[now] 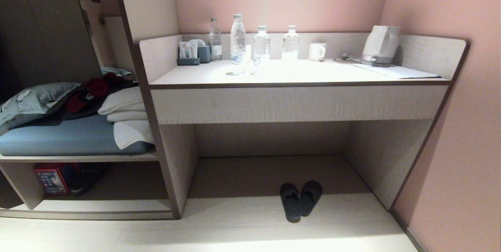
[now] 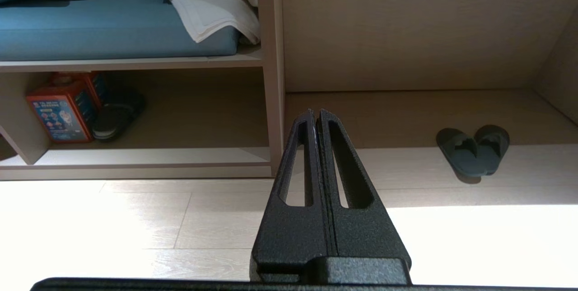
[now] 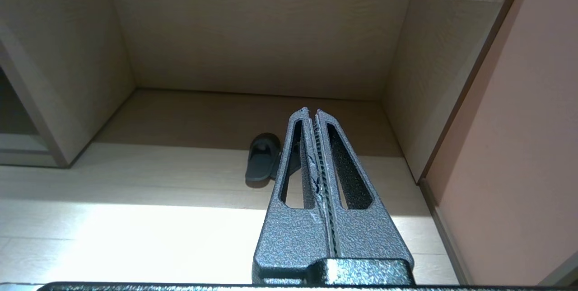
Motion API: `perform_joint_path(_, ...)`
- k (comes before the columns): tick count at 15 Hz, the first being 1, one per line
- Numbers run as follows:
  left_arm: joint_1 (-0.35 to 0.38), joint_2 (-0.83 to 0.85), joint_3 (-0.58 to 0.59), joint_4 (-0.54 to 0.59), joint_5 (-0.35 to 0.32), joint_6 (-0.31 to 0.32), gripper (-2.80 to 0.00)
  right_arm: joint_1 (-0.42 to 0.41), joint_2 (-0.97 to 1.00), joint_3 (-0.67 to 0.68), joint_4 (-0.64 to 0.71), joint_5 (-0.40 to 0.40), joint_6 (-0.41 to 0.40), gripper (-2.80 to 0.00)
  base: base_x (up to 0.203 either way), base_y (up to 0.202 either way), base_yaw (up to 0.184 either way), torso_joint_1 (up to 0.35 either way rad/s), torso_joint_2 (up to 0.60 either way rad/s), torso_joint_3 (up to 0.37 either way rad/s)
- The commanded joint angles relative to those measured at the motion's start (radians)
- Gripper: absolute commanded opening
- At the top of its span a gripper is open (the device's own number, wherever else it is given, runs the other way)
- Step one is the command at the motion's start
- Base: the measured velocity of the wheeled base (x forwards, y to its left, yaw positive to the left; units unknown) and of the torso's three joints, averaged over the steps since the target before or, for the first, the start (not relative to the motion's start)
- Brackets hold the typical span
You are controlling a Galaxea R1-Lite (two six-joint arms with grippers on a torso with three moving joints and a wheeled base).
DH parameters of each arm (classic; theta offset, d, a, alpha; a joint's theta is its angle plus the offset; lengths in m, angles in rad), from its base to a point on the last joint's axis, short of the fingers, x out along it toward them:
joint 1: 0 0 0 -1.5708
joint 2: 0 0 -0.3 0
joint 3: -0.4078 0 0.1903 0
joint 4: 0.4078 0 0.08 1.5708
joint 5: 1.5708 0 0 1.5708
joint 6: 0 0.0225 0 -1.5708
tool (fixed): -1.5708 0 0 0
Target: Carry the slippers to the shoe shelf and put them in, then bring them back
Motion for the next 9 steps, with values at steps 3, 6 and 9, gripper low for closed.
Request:
perform_joint_path(3,0.0,0.001,0.0,-0.001,0.0,0.0,-2.8,0.0,0.001,0.0,0.002,0.0,-0.001,-2.8,0.0,0.0,0.0,0.0,0.0,0.0)
perform_joint_path(6,0.0,0.001,0.0,-0.002,0.0,0.0,-2.8,0.0,0.001,0.0,0.0,-0.001,0.002,-2.8,0.0,0.0,0.0,0.0,0.0,0.0)
perform_joint_path(9,0.0,0.0,0.0,-0.001,0.0,0.0,-2.8,0.0,0.001,0.0,0.0,-0.001,0.002,-2.8,0.0,0.0,0.0,0.0,0.0,0.0)
